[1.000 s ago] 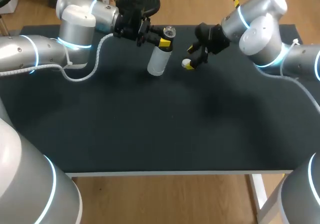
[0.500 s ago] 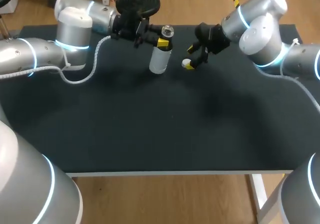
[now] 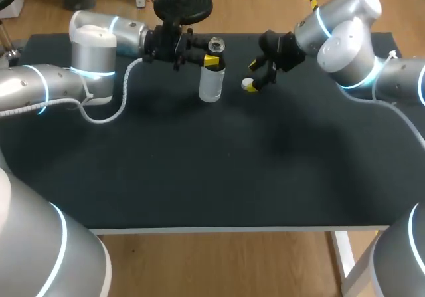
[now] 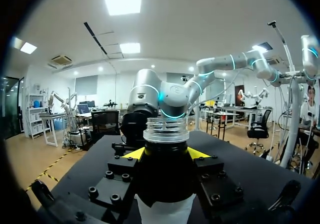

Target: Unscrew the bottle cap

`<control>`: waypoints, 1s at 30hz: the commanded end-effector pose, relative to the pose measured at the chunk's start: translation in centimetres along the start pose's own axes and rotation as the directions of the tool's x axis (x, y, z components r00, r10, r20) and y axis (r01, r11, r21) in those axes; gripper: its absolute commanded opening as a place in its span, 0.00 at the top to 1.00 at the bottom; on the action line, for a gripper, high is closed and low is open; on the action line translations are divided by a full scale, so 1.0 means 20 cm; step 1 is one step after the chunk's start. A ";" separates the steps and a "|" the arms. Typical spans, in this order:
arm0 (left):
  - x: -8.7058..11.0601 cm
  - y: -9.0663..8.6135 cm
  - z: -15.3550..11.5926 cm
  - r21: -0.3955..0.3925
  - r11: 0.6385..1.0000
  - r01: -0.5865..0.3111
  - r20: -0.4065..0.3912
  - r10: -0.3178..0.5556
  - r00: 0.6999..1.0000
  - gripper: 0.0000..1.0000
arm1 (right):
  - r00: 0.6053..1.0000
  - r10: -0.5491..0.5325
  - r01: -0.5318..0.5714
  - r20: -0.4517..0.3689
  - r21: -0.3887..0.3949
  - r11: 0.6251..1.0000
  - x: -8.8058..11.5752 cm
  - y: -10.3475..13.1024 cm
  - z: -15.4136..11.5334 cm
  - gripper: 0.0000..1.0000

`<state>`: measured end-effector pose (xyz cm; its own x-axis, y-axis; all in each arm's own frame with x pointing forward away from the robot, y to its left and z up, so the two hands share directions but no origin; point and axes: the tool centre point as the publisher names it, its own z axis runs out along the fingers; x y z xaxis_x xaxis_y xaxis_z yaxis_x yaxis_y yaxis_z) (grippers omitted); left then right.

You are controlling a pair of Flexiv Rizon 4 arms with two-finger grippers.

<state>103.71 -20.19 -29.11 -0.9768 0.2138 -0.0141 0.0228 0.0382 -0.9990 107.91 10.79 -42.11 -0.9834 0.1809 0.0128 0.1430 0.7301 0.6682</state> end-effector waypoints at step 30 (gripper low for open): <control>-0.05 0.06 -0.03 0.097 0.994 0.046 -0.004 -0.046 0.999 0.00 | 1.000 0.000 0.000 -0.001 0.001 1.000 0.00 0.00 0.00 0.00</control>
<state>104.44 -19.57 -29.79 -0.9780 0.2058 0.0331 -0.0419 -0.0389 -0.9984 107.90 10.80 -42.12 -0.9834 0.1810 0.0127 0.1430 0.7301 0.6682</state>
